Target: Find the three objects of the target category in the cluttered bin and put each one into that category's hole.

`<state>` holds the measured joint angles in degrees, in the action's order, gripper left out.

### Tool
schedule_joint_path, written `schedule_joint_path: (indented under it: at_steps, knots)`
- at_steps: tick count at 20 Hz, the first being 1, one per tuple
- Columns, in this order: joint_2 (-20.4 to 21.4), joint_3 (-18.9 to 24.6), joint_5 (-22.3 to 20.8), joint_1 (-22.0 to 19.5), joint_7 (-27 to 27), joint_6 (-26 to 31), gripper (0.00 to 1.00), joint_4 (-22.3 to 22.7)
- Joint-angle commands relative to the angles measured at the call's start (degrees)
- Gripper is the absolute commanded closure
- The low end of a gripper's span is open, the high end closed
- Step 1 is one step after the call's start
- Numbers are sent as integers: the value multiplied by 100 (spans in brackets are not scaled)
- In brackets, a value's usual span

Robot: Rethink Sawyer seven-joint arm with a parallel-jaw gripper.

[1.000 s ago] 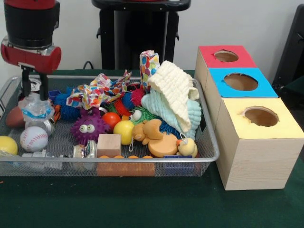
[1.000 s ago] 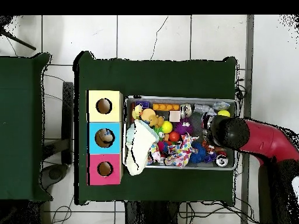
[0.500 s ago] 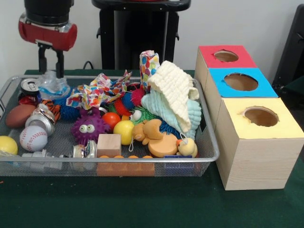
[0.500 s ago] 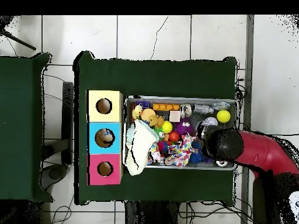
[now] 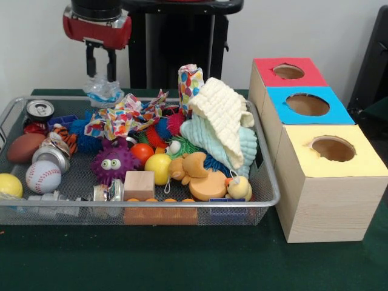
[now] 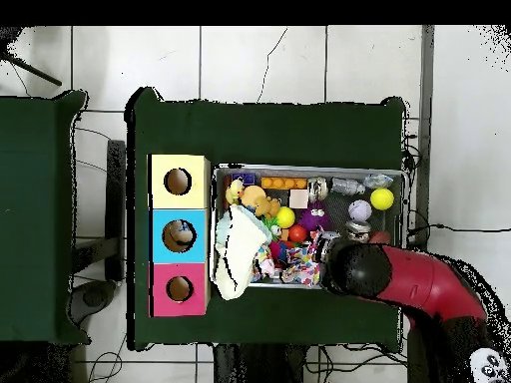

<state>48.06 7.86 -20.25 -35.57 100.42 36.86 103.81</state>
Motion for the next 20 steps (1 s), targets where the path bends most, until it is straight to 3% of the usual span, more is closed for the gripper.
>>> schedule_joint_path:
  at_steps: [1, 9, 14, 20]
  knots:
    - [90, -174, 385, 182, 1043, -41, 100, 813]
    - [262, -363, 663, 593, 1157, 32, 100, 838]
    - [64, -432, 661, 722, 911, 359, 100, 317]
    - [252, -517, 725, 951, 730, 943, 100, -51]
